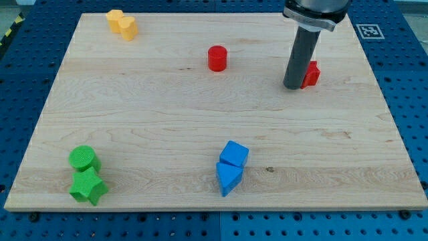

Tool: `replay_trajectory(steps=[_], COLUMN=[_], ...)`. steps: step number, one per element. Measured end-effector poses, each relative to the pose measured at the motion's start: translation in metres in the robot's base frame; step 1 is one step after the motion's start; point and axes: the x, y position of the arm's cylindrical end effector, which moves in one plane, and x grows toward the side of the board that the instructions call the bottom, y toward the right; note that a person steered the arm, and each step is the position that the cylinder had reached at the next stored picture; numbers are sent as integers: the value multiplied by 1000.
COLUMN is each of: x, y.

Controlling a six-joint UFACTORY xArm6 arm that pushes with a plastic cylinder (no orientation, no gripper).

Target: Place the red star towards the center right of the board

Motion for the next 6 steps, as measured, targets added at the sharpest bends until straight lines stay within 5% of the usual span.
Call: replay_trajectory(steps=[2,6], x=[-25,-24], y=[-22,66])
